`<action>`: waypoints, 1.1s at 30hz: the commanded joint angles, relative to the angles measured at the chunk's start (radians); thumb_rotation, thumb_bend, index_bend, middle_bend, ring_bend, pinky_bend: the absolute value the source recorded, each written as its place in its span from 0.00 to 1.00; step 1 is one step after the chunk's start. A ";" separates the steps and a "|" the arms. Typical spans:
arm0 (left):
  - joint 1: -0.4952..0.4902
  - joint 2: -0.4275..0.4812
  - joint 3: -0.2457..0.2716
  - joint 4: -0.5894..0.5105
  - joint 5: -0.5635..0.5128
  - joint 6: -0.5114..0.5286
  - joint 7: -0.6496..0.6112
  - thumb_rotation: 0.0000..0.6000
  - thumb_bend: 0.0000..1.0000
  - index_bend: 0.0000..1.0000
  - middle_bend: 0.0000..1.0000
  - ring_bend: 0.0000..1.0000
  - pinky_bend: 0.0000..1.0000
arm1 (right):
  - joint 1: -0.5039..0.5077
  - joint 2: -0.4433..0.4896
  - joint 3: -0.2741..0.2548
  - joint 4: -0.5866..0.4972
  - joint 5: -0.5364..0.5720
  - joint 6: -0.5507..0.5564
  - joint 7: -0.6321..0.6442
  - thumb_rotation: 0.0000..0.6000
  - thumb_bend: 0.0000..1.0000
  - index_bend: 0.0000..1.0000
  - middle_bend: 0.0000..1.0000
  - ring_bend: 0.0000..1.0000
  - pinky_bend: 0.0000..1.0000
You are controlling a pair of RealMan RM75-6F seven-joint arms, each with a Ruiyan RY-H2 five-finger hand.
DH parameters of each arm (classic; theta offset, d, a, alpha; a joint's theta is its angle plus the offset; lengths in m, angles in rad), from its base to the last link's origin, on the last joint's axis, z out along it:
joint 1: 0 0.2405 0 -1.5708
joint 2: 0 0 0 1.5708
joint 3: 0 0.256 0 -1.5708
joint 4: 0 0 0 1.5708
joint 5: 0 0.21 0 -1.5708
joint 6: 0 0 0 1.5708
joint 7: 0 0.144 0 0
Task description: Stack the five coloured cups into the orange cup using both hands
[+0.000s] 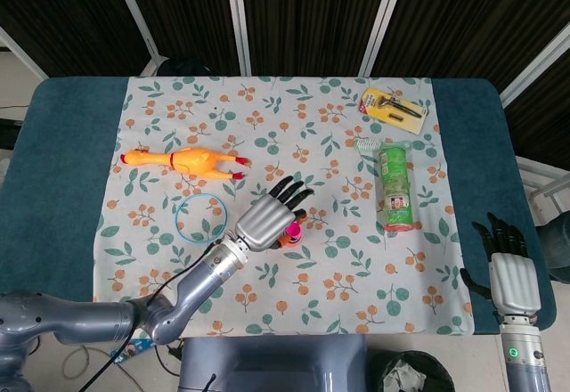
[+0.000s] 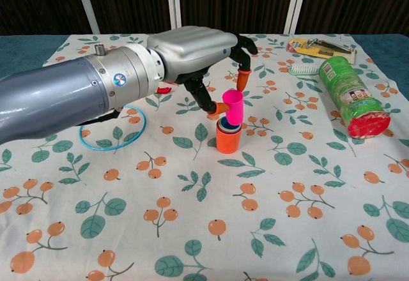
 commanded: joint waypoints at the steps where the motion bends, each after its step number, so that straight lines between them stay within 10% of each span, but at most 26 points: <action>1: 0.000 -0.003 0.002 0.004 -0.003 0.000 0.004 1.00 0.30 0.50 0.10 0.00 0.00 | 0.000 0.001 0.001 0.000 0.000 0.001 0.001 1.00 0.34 0.16 0.00 0.00 0.08; 11: 0.002 -0.014 0.016 0.017 -0.015 -0.008 0.021 1.00 0.30 0.49 0.09 0.00 0.00 | 0.000 0.001 0.002 0.001 0.002 0.000 0.001 1.00 0.34 0.15 0.00 0.00 0.08; 22: 0.010 0.060 0.012 -0.074 -0.152 -0.010 0.137 1.00 0.21 0.12 0.02 0.00 0.00 | -0.001 0.015 0.001 -0.005 0.008 -0.006 -0.015 1.00 0.34 0.04 0.00 0.00 0.08; 33: 0.181 0.281 0.071 -0.373 -0.114 0.318 0.273 1.00 0.20 0.09 0.01 0.00 0.00 | 0.000 0.027 -0.005 0.000 -0.018 0.002 -0.009 1.00 0.34 0.03 0.00 0.00 0.08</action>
